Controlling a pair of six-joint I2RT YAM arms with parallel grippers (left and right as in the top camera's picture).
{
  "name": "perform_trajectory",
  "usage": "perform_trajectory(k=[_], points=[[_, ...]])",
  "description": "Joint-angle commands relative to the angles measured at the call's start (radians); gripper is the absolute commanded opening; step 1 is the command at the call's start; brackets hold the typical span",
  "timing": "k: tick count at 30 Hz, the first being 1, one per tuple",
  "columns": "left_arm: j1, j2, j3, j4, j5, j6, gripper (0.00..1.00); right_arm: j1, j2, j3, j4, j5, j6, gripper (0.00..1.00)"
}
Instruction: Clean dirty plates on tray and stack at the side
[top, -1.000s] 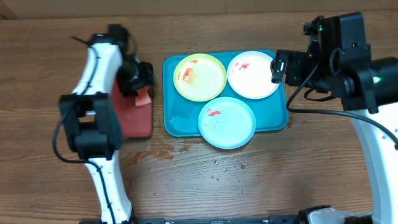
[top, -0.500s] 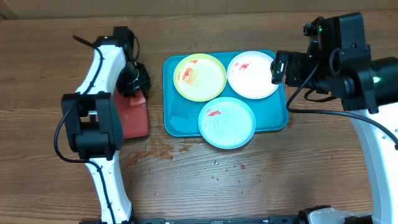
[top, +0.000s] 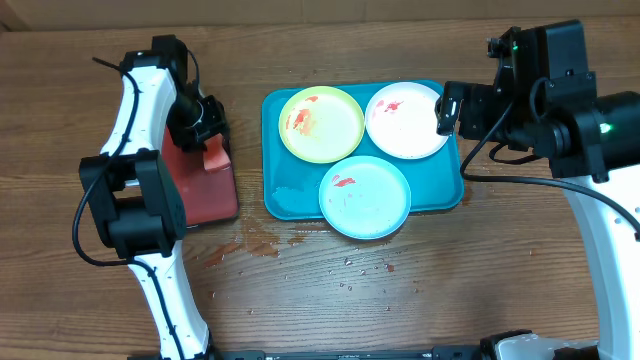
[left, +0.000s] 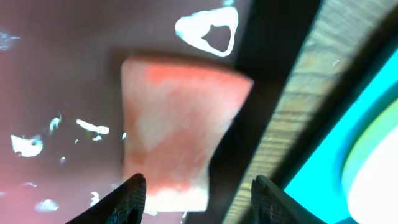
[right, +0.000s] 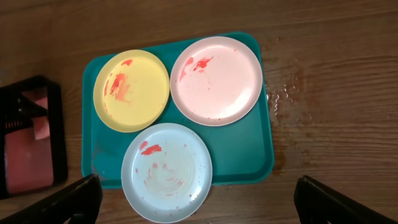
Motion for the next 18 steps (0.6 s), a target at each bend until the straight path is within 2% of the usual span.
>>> perform_trajectory(k=[1, 6, 18], points=[[0.014, -0.002, 0.023, -0.015, -0.080, -0.008, 0.55, -0.003, 0.000, 0.012, 0.005, 0.003, -0.007, 1.00], [0.012, -0.001, 0.021, -0.034, -0.198, -0.045, 0.53, -0.003, 0.000, 0.012, 0.006, 0.003, -0.007, 1.00], [-0.048, 0.035, 0.019, 0.024, -0.150, -0.037, 0.55, -0.003, 0.000, 0.012, 0.013, 0.003, -0.007, 1.00]])
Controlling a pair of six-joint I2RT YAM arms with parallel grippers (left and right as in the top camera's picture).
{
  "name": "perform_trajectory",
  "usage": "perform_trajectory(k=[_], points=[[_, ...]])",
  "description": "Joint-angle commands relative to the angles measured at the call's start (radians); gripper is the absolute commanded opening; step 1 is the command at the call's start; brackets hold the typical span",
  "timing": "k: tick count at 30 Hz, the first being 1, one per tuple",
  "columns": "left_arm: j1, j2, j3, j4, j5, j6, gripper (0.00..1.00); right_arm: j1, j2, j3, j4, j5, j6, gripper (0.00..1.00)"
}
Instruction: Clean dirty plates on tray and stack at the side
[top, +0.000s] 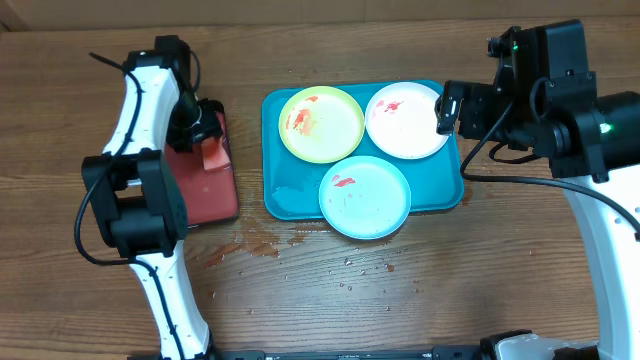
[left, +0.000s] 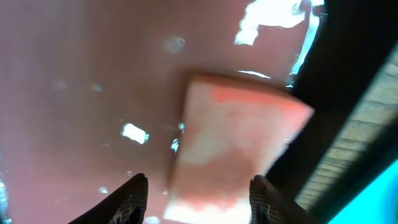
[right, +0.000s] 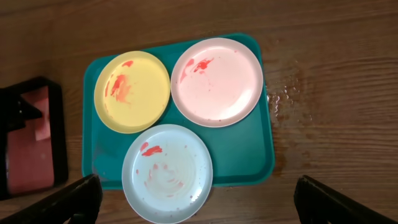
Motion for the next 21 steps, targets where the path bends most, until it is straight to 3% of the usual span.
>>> perform_trajectory(k=[1, 16, 21], points=[[-0.033, 0.037, 0.019, 0.007, 0.004, -0.007, 0.55, -0.003, 0.000, 0.012, 0.006, 0.003, -0.007, 1.00], [-0.035, 0.070, -0.022, 0.035, -0.062, -0.007, 0.50, -0.003, 0.000, 0.012, 0.002, 0.007, -0.007, 1.00], [-0.037, 0.070, -0.060, 0.036, -0.058, -0.008, 0.31, -0.003, 0.000, 0.013, 0.011, 0.007, -0.006, 0.96]])
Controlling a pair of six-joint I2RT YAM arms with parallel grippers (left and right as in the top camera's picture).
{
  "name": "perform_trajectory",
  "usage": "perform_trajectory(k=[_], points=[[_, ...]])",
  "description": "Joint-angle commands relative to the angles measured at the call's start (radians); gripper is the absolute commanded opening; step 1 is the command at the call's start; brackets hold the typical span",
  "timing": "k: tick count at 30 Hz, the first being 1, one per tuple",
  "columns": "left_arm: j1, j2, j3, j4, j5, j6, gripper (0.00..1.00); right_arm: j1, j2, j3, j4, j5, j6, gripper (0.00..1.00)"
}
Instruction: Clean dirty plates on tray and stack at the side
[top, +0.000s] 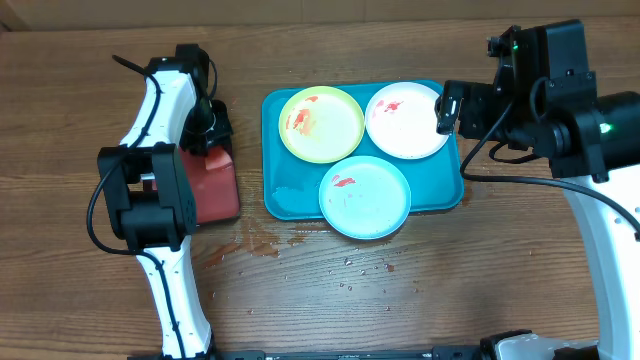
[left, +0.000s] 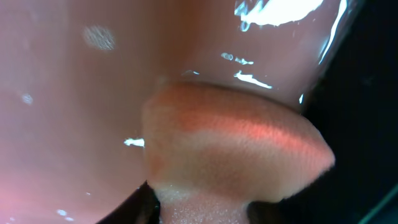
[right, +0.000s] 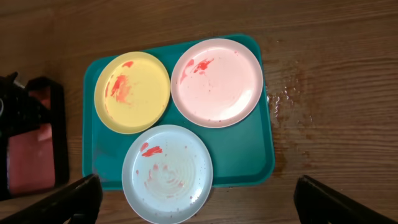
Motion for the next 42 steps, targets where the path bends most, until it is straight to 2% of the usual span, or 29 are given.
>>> perform_trajectory(k=[1, 3, 5, 14, 16, 21, 27, 31, 35, 38, 40, 42], points=[[-0.001, 0.018, -0.025, -0.013, -0.023, -0.006, 0.22, -0.003, 0.000, 0.013, 0.014, 0.006, -0.006, 0.93], [-0.001, 0.018, -0.022, -0.018, -0.021, -0.006, 0.04, -0.003, 0.000, 0.013, 0.025, 0.006, -0.006, 0.81], [0.002, 0.017, -0.014, -0.032, -0.005, -0.006, 0.04, -0.003, 0.000, 0.013, 0.041, 0.006, -0.005, 0.75], [0.020, -0.027, 0.174, -0.179, 0.049, -0.011, 0.04, -0.003, 0.000, 0.013, 0.161, 0.002, 0.032, 0.64], [0.024, -0.052, 0.217, -0.205, 0.048, -0.014, 0.04, -0.003, 0.000, 0.013, 0.196, -0.017, 0.032, 0.56], [0.025, -0.111, 0.272, -0.245, 0.047, -0.014, 0.04, -0.002, 0.023, 0.017, 0.262, -0.090, 0.071, 0.57], [0.026, -0.130, 0.272, -0.291, 0.040, -0.015, 0.04, -0.002, 0.132, 0.064, 0.202, -0.173, 0.077, 0.64], [0.026, -0.130, 0.272, -0.312, -0.070, -0.073, 0.04, -0.002, 0.241, 0.115, 0.152, -0.225, 0.072, 0.66], [0.026, -0.130, 0.272, -0.315, -0.083, -0.082, 0.04, -0.002, 0.324, 0.118, 0.231, -0.272, 0.097, 0.67], [0.025, -0.130, 0.272, -0.315, -0.083, -0.082, 0.04, -0.001, 0.369, 0.118, 0.302, -0.269, 0.146, 0.59], [0.024, -0.130, 0.271, -0.314, -0.083, -0.082, 0.04, 0.000, 0.401, 0.118, 0.326, -0.268, 0.197, 0.49], [0.024, -0.130, 0.271, -0.314, -0.083, -0.082, 0.04, 0.011, 0.437, 0.118, 0.335, -0.268, 0.235, 0.46]])
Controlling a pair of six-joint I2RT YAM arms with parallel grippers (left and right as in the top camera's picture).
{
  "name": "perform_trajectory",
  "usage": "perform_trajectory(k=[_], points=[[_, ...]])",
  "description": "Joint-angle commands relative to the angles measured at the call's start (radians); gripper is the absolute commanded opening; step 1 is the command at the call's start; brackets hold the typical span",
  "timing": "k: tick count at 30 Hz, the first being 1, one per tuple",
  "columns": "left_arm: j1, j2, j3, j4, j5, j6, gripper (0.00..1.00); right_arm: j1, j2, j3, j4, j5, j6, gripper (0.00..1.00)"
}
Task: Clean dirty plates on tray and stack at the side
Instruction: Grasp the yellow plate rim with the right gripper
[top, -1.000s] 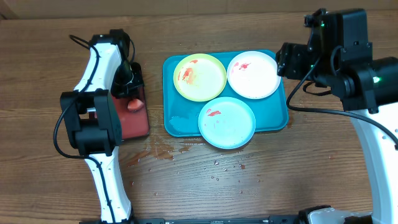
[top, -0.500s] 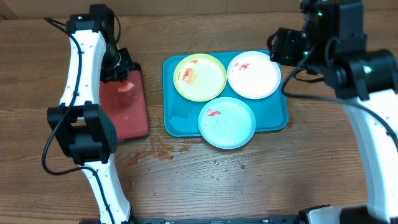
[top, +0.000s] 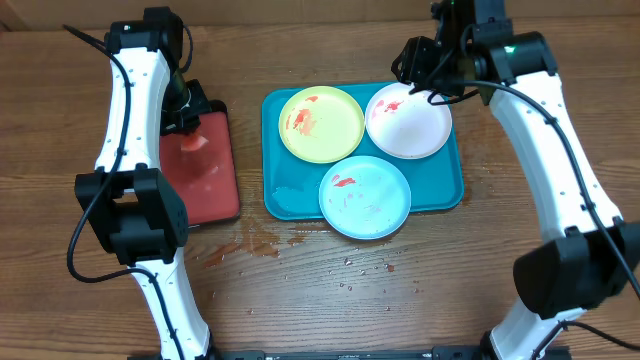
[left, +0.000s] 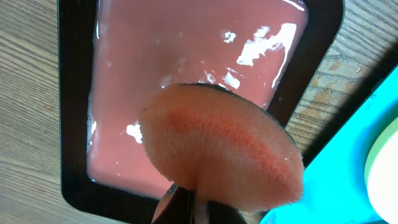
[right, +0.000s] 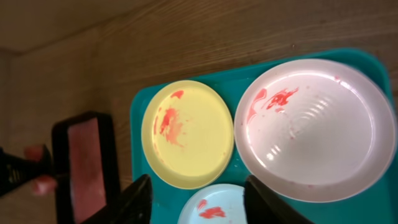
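A pink, wet sponge is squeezed in my left gripper, which is shut on it and holds it above the black tub of pink water. From overhead the sponge hangs over the tub's far end. On the teal tray lie three smeared plates: yellow, pink and light blue. My right gripper is open and empty above the tray, over the yellow plate and pink plate.
The tub stands just left of the tray. Pink water is spattered on the wood in front of the tub and tray. The right arm stretches over the table's right side.
My left gripper has risen out of the tub with the sponge still squeezed in it. My right arm has moved from beside the tray's right edge to above its far side.
At first my left gripper stood open over the sponge lying in the tub's water, and it was still open a moment later. Then it was shut on the sponge, down in the liquid. Now the sponge hangs above the tub, and the right gripper has come over the plates.
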Motion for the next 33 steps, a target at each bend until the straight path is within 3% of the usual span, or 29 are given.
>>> perform_trajectory(k=[1, 5, 15, 19, 33], points=[[0.002, -0.024, 0.016, -0.003, -0.023, -0.023, 0.04, 0.018, 0.050, 0.034, 0.010, -0.016, 0.086, 0.46], [0.001, -0.024, 0.016, -0.003, -0.019, -0.023, 0.04, 0.075, 0.143, 0.034, 0.010, -0.011, 0.092, 0.48], [-0.003, -0.024, 0.016, -0.002, -0.013, -0.023, 0.04, 0.168, 0.285, 0.034, 0.014, 0.266, 0.277, 0.49], [-0.010, -0.024, 0.016, -0.002, -0.013, -0.023, 0.04, 0.168, 0.303, 0.034, 0.026, 0.251, 0.296, 0.44], [-0.045, -0.024, 0.016, 0.010, -0.014, -0.022, 0.04, 0.215, 0.413, 0.034, 0.012, 0.214, 0.324, 0.43]])
